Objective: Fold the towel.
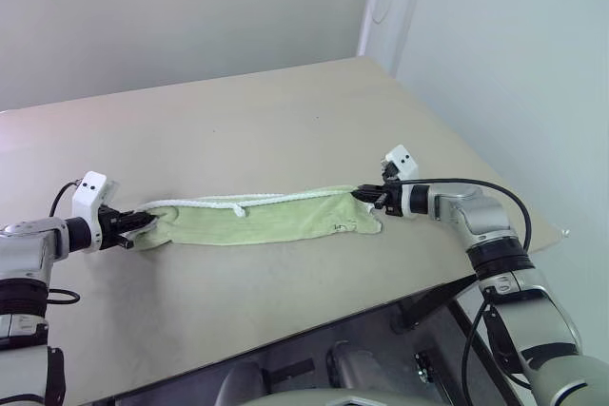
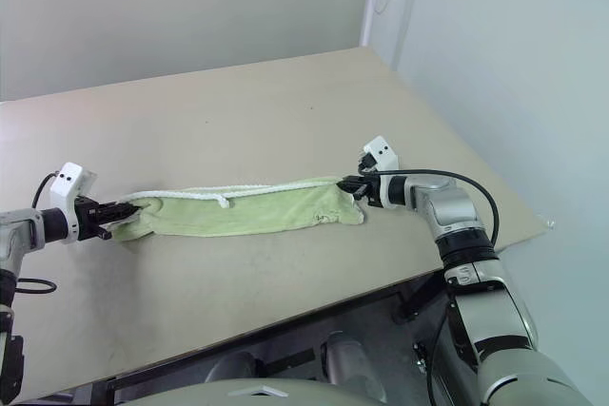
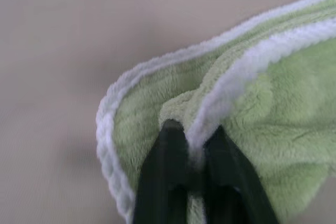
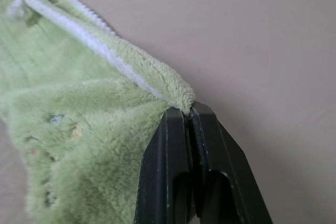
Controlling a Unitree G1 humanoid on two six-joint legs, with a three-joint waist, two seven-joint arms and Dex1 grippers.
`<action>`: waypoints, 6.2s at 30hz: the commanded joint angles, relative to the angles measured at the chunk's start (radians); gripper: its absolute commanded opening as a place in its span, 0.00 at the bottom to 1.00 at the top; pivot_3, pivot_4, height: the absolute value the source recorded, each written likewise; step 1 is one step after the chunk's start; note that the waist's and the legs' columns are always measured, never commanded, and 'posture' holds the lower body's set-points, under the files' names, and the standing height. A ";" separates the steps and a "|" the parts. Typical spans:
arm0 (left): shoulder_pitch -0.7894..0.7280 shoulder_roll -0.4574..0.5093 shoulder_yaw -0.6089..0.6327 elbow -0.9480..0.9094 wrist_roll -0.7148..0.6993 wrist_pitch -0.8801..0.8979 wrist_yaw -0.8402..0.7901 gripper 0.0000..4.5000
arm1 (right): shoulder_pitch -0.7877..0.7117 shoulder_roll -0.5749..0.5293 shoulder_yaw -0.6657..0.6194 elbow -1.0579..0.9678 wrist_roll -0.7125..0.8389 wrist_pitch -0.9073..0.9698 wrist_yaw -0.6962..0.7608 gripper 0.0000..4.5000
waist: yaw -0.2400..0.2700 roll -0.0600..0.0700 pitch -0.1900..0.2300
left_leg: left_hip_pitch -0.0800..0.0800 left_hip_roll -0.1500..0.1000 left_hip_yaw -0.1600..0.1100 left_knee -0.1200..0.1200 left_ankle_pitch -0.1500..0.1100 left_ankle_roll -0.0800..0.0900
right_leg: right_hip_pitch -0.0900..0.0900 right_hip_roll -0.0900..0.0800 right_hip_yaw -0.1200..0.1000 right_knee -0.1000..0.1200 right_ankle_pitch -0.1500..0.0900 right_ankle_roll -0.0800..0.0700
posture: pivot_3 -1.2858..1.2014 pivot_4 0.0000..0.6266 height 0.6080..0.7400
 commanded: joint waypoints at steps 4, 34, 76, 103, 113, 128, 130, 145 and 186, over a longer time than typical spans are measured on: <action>-0.080 -0.013 0.023 0.077 0.005 -0.043 0.040 0.63 | -0.078 0.047 -0.048 0.072 -0.008 -0.044 -0.043 0.30 | -0.001 0.000 0.000 | 0.000 0.000 0.000 0.000 0.000 0.000 | 0.000 0.000 0.000 0.000 0.000 0.000 | 0.52 0.00 1.00; 0.144 -0.142 -0.056 -0.572 -0.127 -0.107 -0.007 1.00 | 0.308 0.249 -0.813 -0.452 1.150 1.081 -0.897 0.88 | -0.006 0.006 -0.004 | 0.000 0.000 0.002 0.000 0.001 0.002 | 0.005 0.002 0.004 0.001 -0.002 -0.001 | 0.52 0.00 1.00; 0.075 -0.162 -0.104 -0.427 -0.041 -0.210 0.014 1.00 | 0.342 0.231 -0.415 -0.372 1.560 0.333 -1.469 0.13 | -0.022 0.007 -0.004 | -0.001 0.001 0.002 0.000 0.001 0.002 | 0.001 0.002 0.006 -0.003 -0.002 0.001 | 0.52 0.00 1.00; 0.043 -0.145 -0.078 -0.381 -0.032 -0.226 0.060 1.00 | 0.097 -0.282 -0.024 -0.689 0.749 0.580 -0.738 0.01 | 0.005 0.007 -0.003 | -0.001 0.000 0.004 0.000 0.001 0.002 | 0.000 0.002 0.007 -0.003 -0.002 0.000 | 0.52 0.00 1.00; 0.035 -0.151 -0.086 -0.383 -0.030 -0.216 0.069 1.00 | -0.010 -0.042 0.102 -0.678 0.578 0.623 -0.670 0.01 | 0.004 0.006 -0.004 | -0.001 0.000 0.003 0.001 0.001 0.002 | -0.001 0.002 0.006 -0.002 -0.002 0.001 | 0.52 0.00 1.00; 0.038 -0.170 -0.087 -0.388 -0.030 -0.203 0.076 1.00 | 0.004 0.123 0.166 -0.565 0.338 0.567 -0.547 0.55 | 0.002 0.006 -0.004 | -0.001 0.000 0.002 0.001 0.001 0.002 | -0.001 0.002 0.005 -0.002 0.001 0.001 | 0.52 0.00 1.00; 0.042 -0.173 -0.081 -0.395 -0.039 -0.191 0.076 1.00 | 0.012 0.124 0.129 -0.616 0.364 0.557 -0.509 0.71 | 0.002 0.006 -0.004 | -0.001 0.000 0.002 0.001 0.001 0.002 | -0.001 0.002 0.005 -0.002 0.001 0.002 | 0.52 0.00 1.00; 0.056 -0.094 0.081 -0.447 -0.230 0.283 0.128 1.00 | 0.154 0.073 0.097 -0.598 0.197 0.164 -0.316 1.00 | -0.005 0.006 -0.004 | 0.000 0.000 0.001 0.001 0.001 0.002 | 0.000 0.002 0.004 -0.002 0.000 0.003 | 0.52 0.00 1.00; 0.102 -0.221 0.022 -0.435 -0.356 0.765 0.232 0.91 | 0.129 0.258 0.132 -0.259 -0.168 0.000 -0.442 1.00 | 0.002 0.011 -0.011 | 0.017 -0.007 -0.004 0.000 0.002 0.000 | 0.021 -0.002 0.006 -0.004 -0.005 0.003 | 0.52 0.00 1.00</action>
